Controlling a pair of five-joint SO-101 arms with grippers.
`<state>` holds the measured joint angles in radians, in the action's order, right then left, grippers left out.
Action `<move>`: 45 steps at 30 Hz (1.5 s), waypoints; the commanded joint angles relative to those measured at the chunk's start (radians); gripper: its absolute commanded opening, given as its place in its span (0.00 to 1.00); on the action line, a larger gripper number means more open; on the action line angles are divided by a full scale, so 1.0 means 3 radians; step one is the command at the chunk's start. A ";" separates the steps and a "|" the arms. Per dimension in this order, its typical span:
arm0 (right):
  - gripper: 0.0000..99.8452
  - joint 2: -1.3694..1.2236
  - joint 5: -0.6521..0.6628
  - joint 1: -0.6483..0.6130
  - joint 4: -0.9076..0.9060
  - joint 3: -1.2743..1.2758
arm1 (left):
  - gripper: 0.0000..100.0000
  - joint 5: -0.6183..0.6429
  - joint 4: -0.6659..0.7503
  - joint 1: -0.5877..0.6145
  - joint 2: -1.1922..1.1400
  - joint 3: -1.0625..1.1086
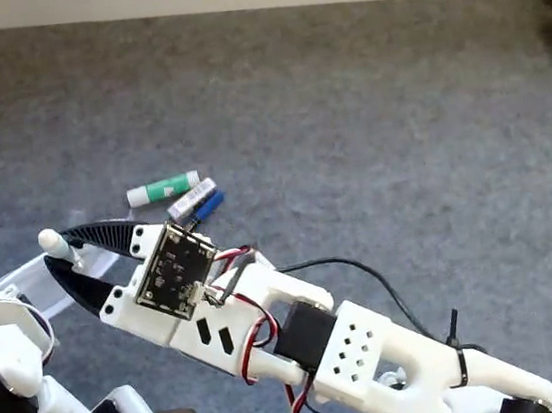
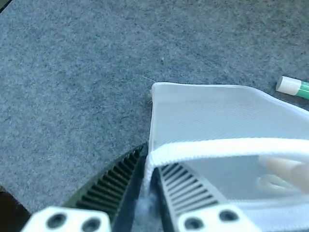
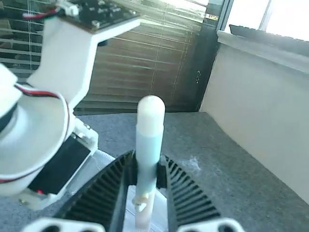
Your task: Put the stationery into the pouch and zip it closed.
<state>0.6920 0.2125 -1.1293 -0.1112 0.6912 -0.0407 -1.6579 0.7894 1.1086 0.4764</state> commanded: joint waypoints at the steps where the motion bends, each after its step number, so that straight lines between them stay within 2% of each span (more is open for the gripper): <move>1: 0.01 0.0095 0.0072 -0.0023 0.0115 -0.0054 | 0.01 -0.0015 0.0015 0.0023 -0.0038 -0.0033; 7: 0.14 0.0095 0.0066 -0.0023 0.0095 -0.0049 | 0.01 -0.0015 0.0015 0.0023 -0.0038 -0.0033; 18: 0.14 0.0130 0.0066 -0.0003 0.0038 -0.0069 | 0.01 -0.0015 0.0015 0.0023 -0.0038 -0.0023; 21: 0.14 0.0130 0.0066 -0.0003 -0.0437 -0.0130 | 0.01 -0.0015 0.0015 0.0023 -0.0038 -0.0023; 27: 0.14 0.0095 0.0066 0.0100 -0.1363 -0.0790 | 0.01 -0.0015 0.0015 0.0023 -0.0038 -0.0023; 35: 0.14 0.0095 0.0066 0.0453 -0.2074 -0.1286 | 0.01 -0.0015 0.0015 0.0023 -0.0038 -0.0023; 45: 0.14 0.0120 0.0061 0.0877 -0.2897 -0.1297 | 0.01 -0.0015 0.0015 0.0023 -0.0038 -0.0023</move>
<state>0.6920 0.2186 -0.9175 -0.9275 0.3567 -0.0407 -1.6579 0.7894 1.1024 0.4764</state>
